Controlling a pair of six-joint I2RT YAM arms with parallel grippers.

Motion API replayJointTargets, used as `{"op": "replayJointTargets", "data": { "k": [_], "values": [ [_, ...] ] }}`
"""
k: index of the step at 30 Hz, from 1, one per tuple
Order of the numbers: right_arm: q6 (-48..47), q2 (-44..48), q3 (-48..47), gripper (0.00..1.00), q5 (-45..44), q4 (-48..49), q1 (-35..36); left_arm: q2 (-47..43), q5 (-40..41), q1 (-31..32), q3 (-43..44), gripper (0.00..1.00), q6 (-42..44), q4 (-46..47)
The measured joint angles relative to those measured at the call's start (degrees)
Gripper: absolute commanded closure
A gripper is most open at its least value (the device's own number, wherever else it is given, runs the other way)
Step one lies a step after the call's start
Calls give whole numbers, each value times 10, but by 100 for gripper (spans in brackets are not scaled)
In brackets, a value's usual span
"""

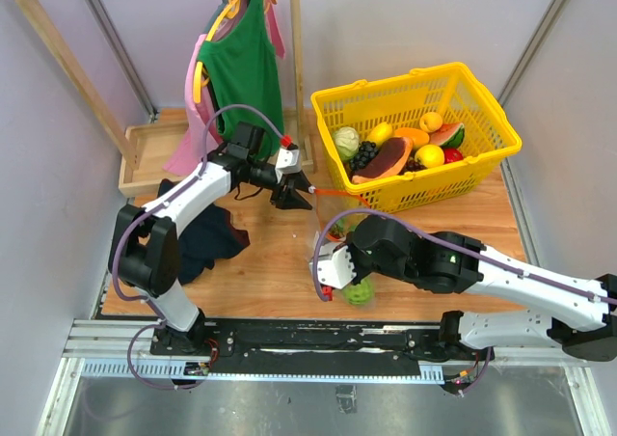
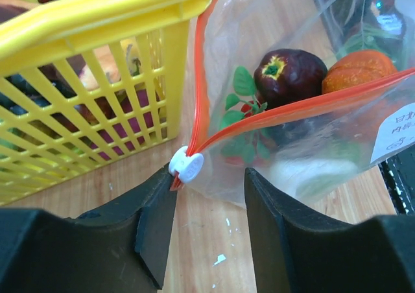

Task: Place the food in the zip-top bag and seal the zipper
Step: Zip the zipper food storage bag at the center of the board.

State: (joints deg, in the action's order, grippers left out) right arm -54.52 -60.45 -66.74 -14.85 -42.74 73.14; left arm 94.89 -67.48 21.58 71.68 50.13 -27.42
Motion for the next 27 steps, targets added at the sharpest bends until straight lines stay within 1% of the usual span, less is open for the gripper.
{"op": "replayJointTargets", "data": {
  "k": [3,5,8,12,15,16,21,23,27],
  "values": [
    [0,0,0,99,0,3,0,0,-4,6,5,51,0,1],
    [0,0,0,99,0,4,0,0,-4,9,5,54,-4,4],
    [0,0,0,99,0,5,2,4,-4,11,9,61,-9,5],
    [-3,0,2,99,-1,5,7,12,-3,14,27,77,-12,3],
    [-7,0,2,99,-2,5,7,12,-2,14,33,97,-12,1],
    [-8,1,3,99,-4,5,7,11,0,14,33,99,-13,0],
    [-11,17,18,99,-24,7,7,-14,33,14,29,100,-27,-7],
    [-14,30,31,99,-36,11,7,-46,52,14,14,100,-44,2],
    [-23,56,59,99,-53,23,7,-138,92,15,-40,100,-86,41]
  ]
}}
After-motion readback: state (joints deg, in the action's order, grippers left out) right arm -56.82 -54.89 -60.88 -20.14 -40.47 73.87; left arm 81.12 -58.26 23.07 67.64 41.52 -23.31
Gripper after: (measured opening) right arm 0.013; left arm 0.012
